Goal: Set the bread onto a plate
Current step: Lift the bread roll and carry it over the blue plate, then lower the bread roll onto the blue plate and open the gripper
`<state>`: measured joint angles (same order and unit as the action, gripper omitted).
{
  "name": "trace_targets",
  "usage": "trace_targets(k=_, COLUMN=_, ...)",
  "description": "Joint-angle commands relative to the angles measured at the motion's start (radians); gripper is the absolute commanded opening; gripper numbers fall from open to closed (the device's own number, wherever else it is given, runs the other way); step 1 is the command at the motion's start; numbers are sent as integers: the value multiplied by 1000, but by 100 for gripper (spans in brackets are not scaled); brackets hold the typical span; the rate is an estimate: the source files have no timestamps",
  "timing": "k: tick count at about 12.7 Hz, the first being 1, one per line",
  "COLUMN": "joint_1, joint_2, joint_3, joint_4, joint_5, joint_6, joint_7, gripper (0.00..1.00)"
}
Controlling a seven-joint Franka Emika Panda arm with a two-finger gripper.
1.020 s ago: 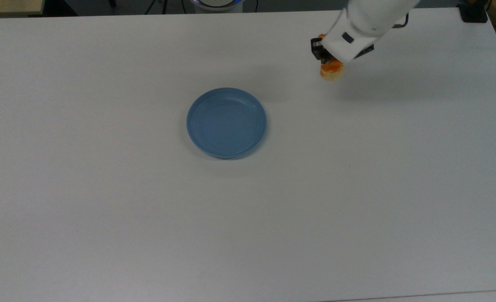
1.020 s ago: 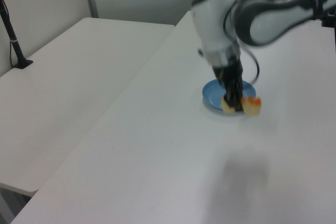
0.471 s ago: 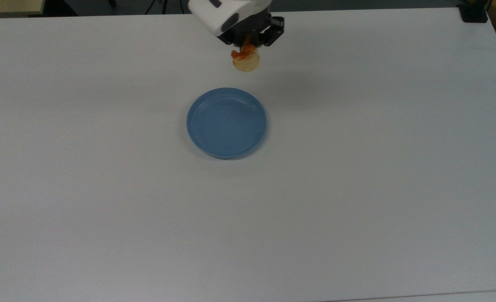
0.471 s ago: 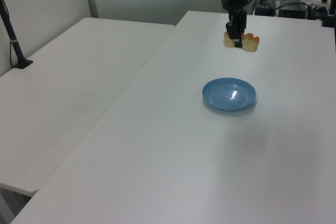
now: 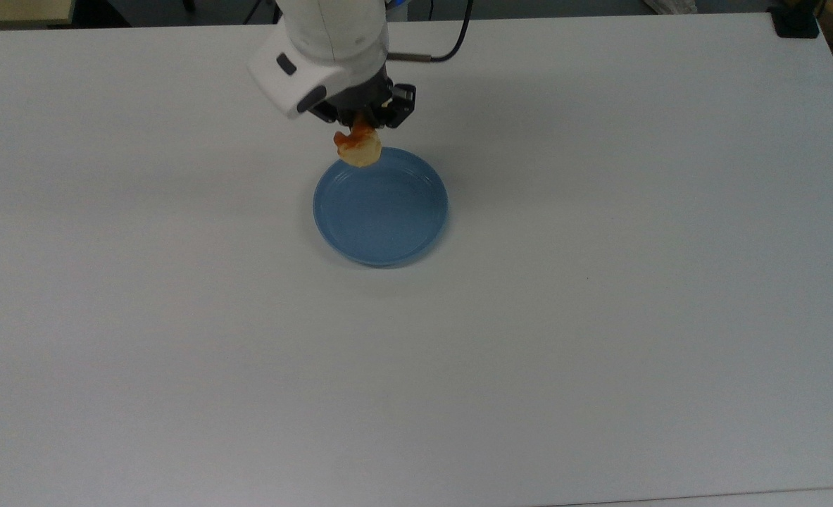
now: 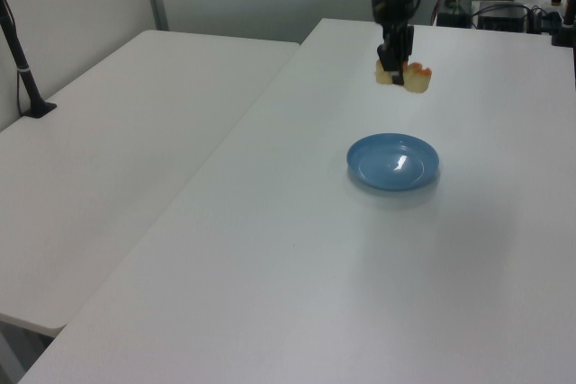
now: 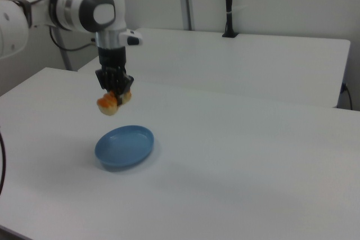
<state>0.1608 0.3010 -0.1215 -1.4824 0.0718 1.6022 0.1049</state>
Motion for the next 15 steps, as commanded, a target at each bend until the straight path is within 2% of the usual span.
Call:
trace_targets(k=1, joint_1=22, joint_2=105, joint_3=5, joint_4=-1, joint_5=-26, joint_6=70, joint_7=1, gripper=18)
trace_targets(k=4, joint_1=49, joint_2=164, joint_3=9, joint_4=-15, joint_5=-44, joint_6=117, joint_7=7, gripper=18)
trace_targets(k=6, joint_1=54, joint_2=207, joint_3=9, joint_4=-16, joint_5=-64, joint_6=149, joint_7=48, gripper=26)
trace_targets(k=7, joint_1=55, joint_2=216, joint_3=9, joint_4=-25, joint_5=-72, joint_6=162, joint_7=52, gripper=33)
trace_targets(k=8, joint_1=59, joint_2=222, joint_3=9, joint_4=-41, joint_5=-73, joint_6=179, joint_7=52, gripper=45)
trace_targets(k=9, joint_1=59, joint_2=222, joint_3=9, joint_4=-51, joint_5=-73, joint_6=195, joint_7=53, gripper=62)
trace_targets(k=10, joint_1=59, joint_2=222, joint_3=9, joint_4=-59, joint_5=-73, joint_6=202, joint_7=58, gripper=84)
trace_targets(k=11, joint_1=57, joint_2=222, joint_3=9, joint_4=-62, joint_5=-73, joint_6=211, joint_7=80, gripper=100)
trace_targets(k=15, joint_1=57, joint_2=208, joint_3=9, joint_4=-53, joint_5=-73, joint_6=205, joint_7=105, gripper=100)
